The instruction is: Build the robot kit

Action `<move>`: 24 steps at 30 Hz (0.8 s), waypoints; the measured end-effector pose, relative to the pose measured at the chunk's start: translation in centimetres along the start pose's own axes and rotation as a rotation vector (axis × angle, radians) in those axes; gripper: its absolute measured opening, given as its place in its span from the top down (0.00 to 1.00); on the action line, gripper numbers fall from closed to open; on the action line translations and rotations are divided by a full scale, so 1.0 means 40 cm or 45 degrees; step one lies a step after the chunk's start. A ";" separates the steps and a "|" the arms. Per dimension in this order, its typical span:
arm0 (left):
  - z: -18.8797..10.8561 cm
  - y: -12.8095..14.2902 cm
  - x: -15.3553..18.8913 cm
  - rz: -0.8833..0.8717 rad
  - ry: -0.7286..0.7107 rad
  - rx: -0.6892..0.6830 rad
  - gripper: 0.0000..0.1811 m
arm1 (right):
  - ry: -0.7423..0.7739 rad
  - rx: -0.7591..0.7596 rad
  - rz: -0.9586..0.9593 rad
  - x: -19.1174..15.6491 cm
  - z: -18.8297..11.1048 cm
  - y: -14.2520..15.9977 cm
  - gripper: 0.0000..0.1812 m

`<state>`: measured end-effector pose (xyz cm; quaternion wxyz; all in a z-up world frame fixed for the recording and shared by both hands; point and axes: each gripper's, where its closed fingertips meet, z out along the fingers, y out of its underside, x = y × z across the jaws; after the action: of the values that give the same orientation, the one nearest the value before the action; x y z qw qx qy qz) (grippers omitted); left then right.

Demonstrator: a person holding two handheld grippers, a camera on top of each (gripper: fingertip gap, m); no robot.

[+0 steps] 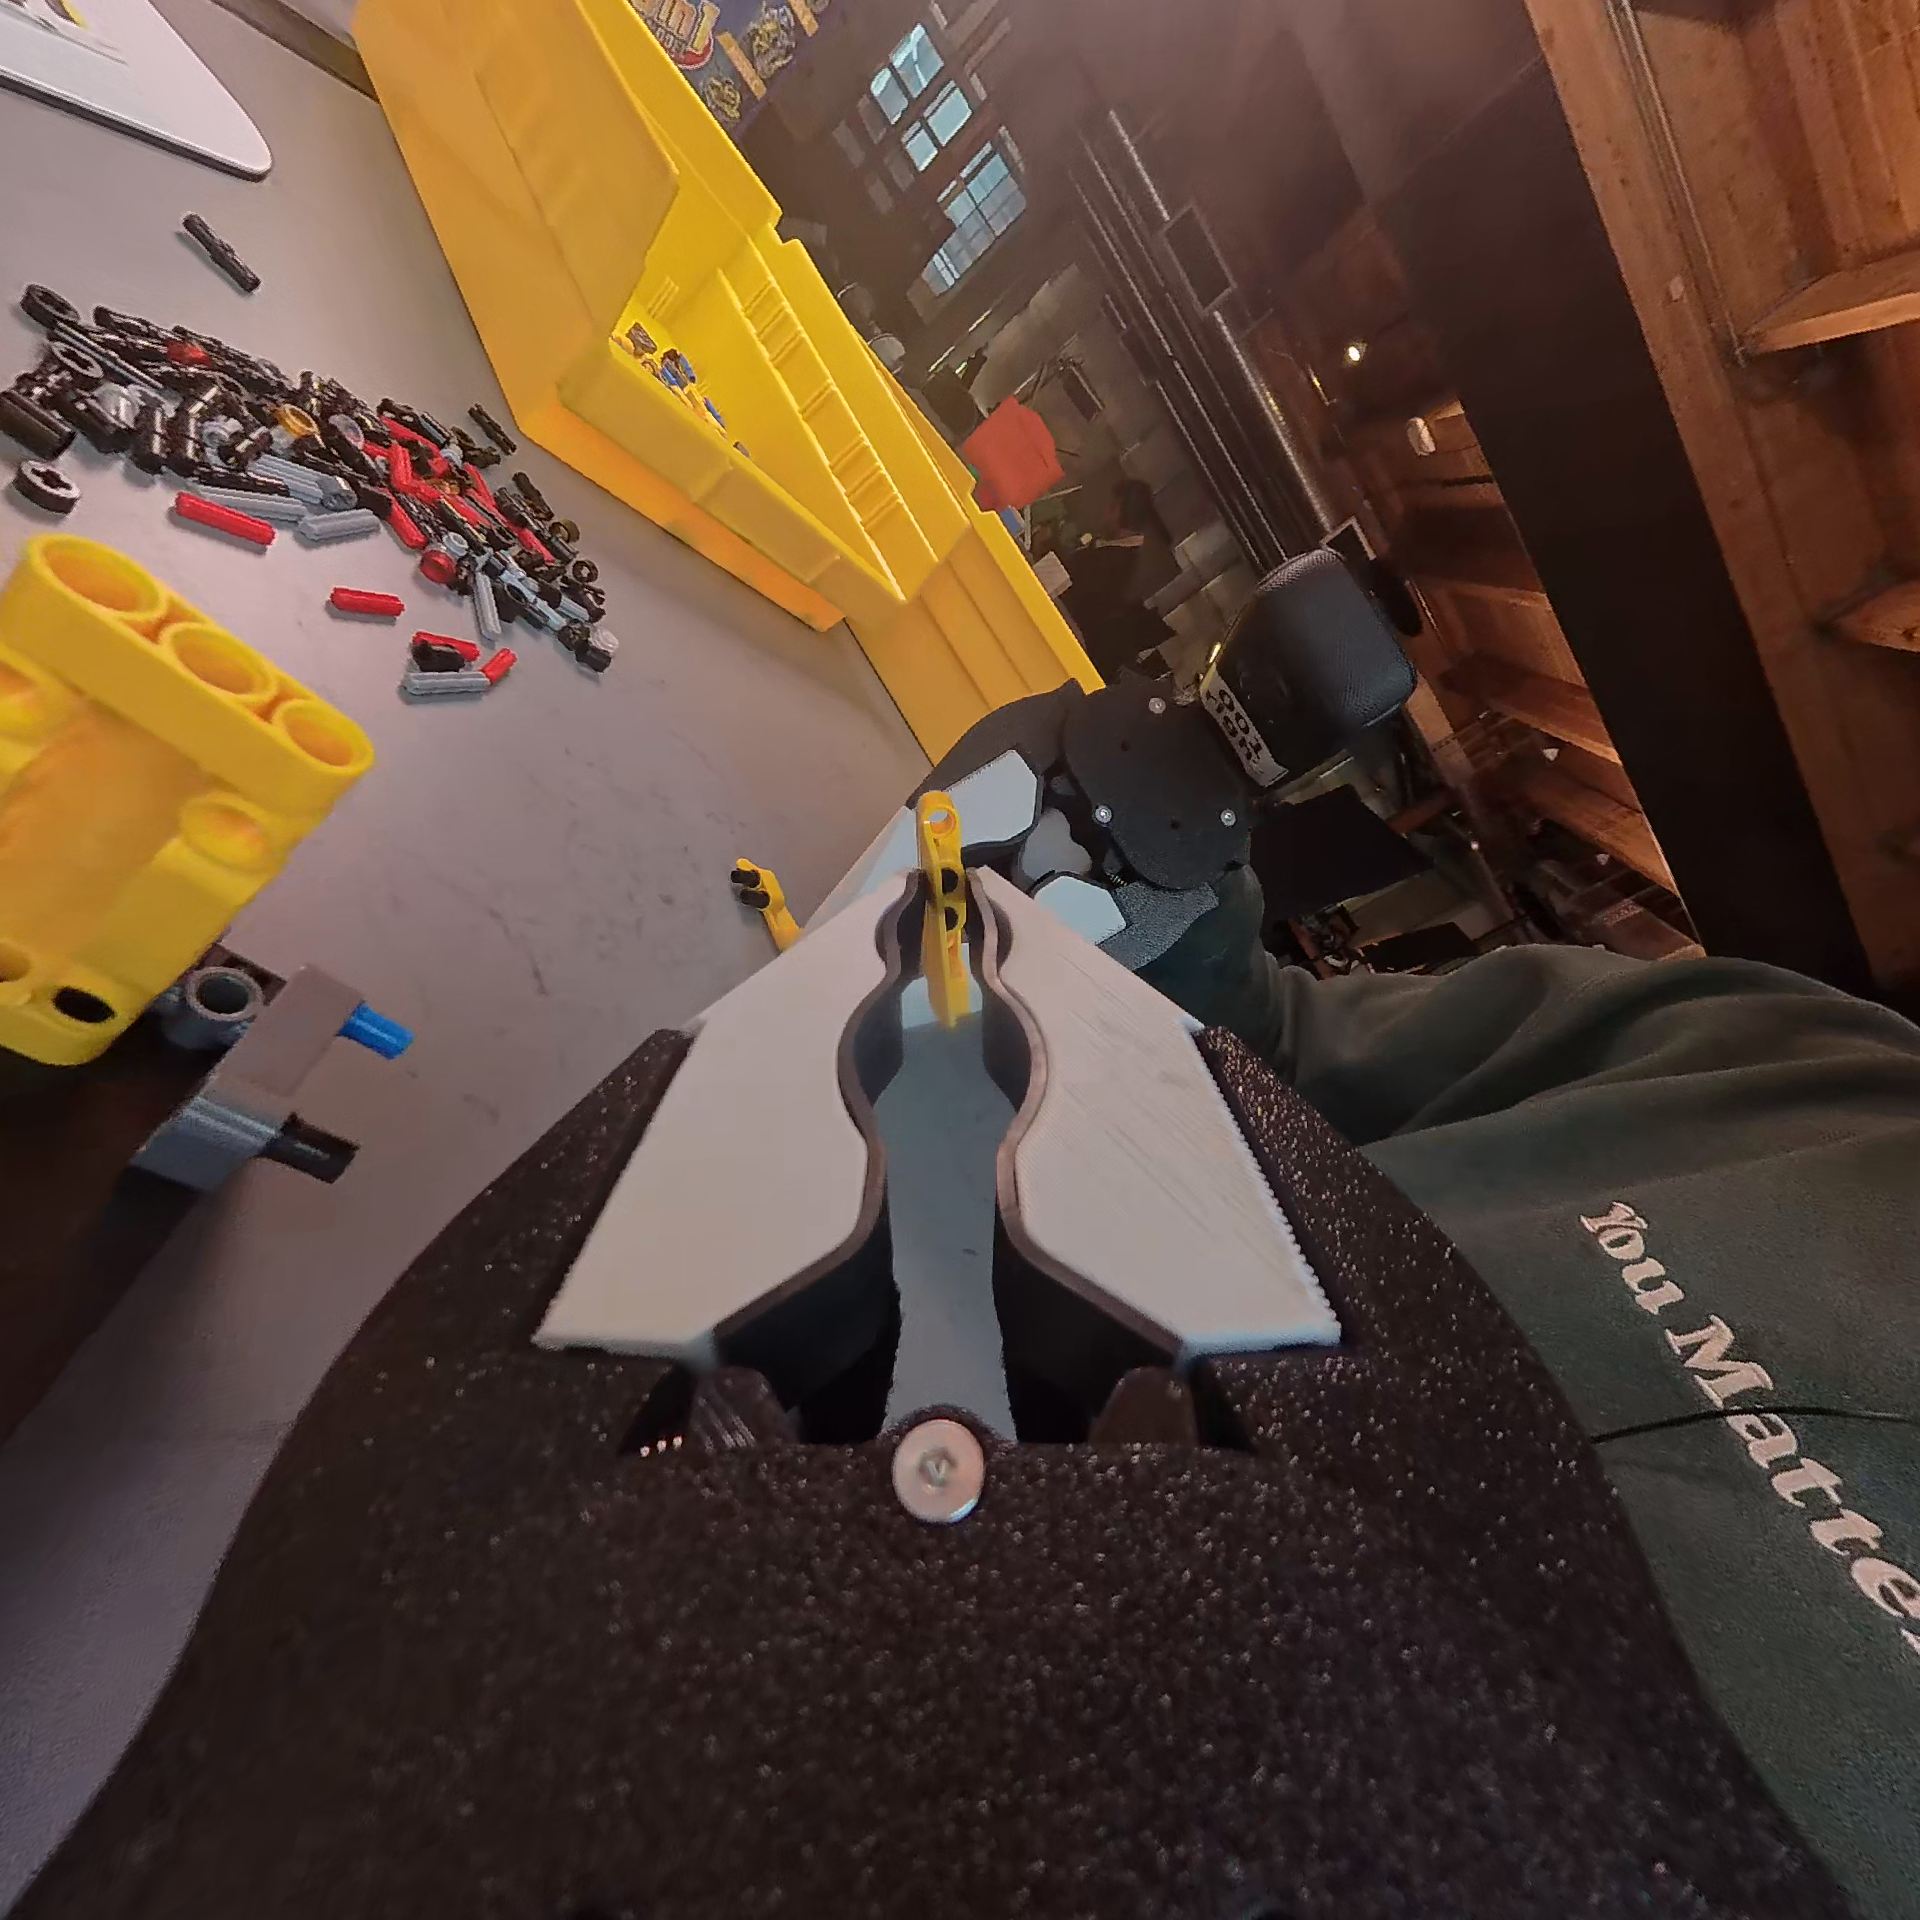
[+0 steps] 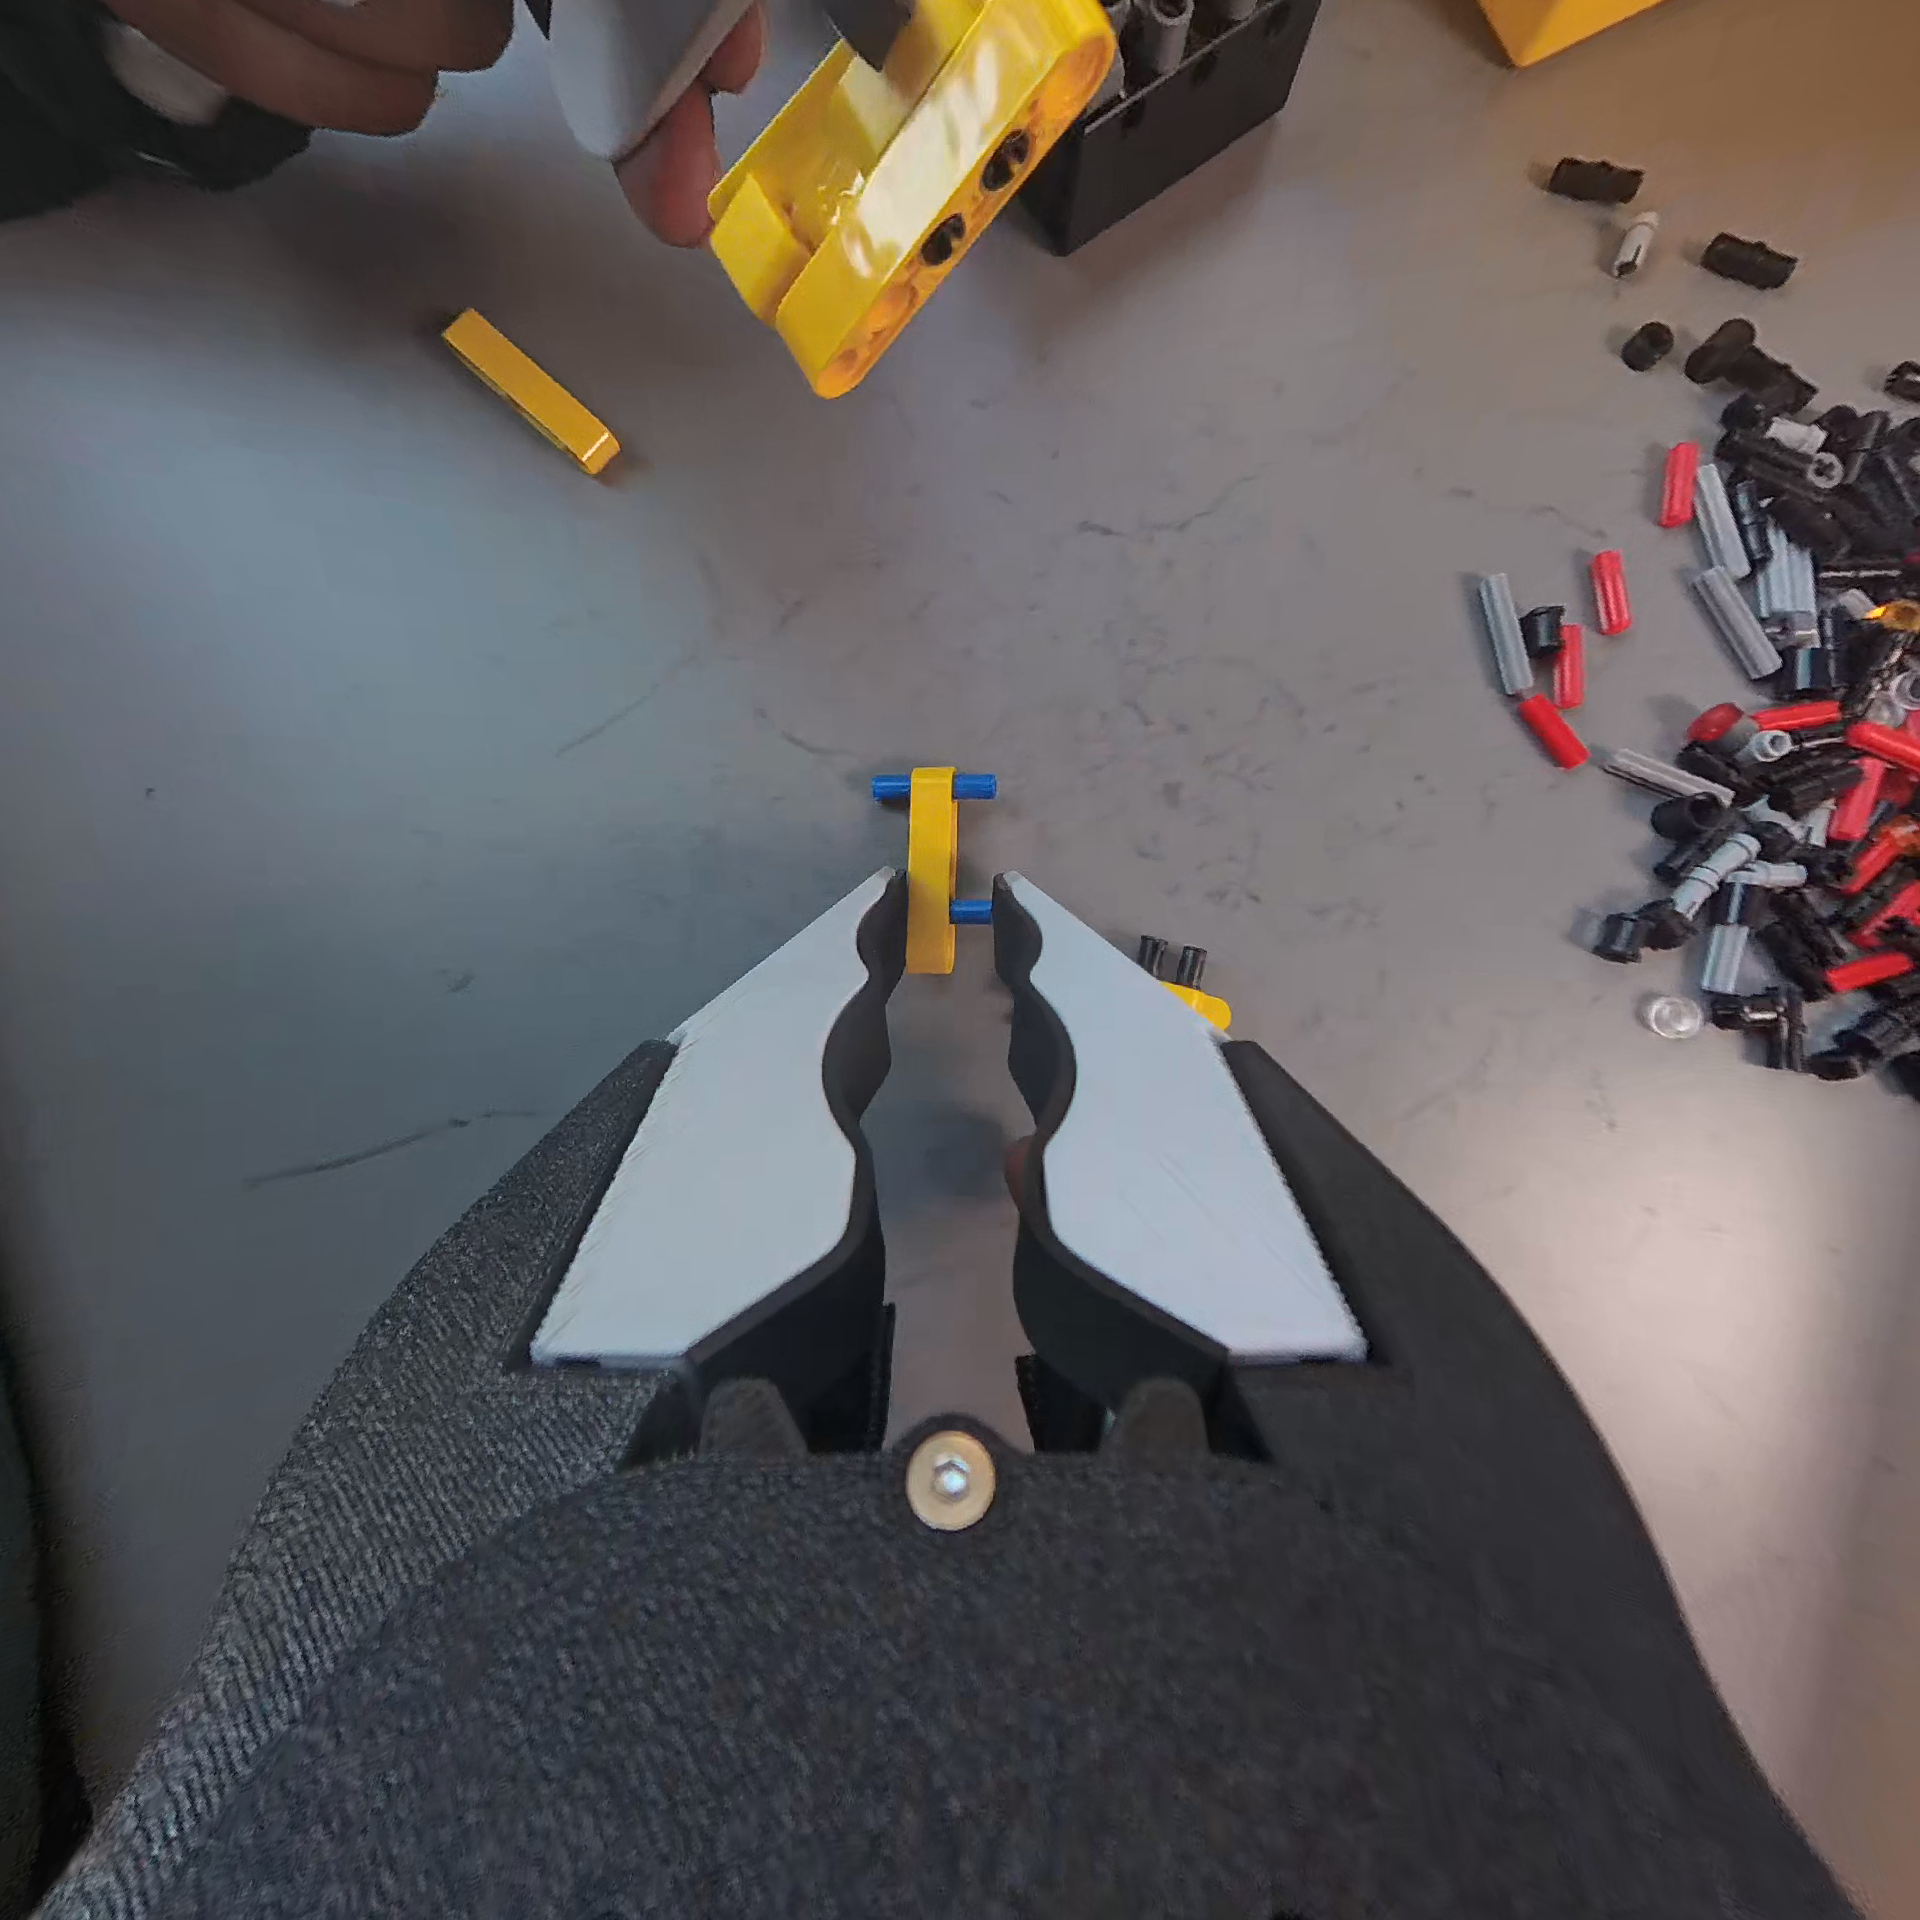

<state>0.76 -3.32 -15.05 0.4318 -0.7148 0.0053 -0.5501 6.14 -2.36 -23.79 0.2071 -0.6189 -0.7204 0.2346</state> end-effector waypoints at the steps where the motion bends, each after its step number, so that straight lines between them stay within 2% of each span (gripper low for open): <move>1: -0.001 -0.001 -0.003 -0.004 -0.003 0.002 0.97 | -0.006 -0.009 0.003 -0.006 -0.001 0.001 0.91; 7: -0.004 -0.005 -0.002 -0.019 0.007 0.016 0.97 | -0.132 0.012 -0.047 -0.045 -0.023 0.005 0.79; 15: -0.003 -0.007 0.020 -0.001 0.037 0.021 0.97 | -0.254 -0.042 -0.056 -0.100 -0.029 0.016 0.80; 19: -0.007 -0.011 0.023 0.005 0.037 0.030 0.97 | -0.209 0.001 0.002 -0.065 -0.057 0.006 0.81; 24: -0.006 -0.009 0.023 0.026 0.023 0.024 0.97 | -0.223 -0.003 0.151 -0.058 -0.042 -0.006 0.83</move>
<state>0.76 -3.67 -14.09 0.4441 -0.7056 0.0113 -0.5521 7.27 -4.54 -22.32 0.1282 -0.6379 -0.6981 0.2989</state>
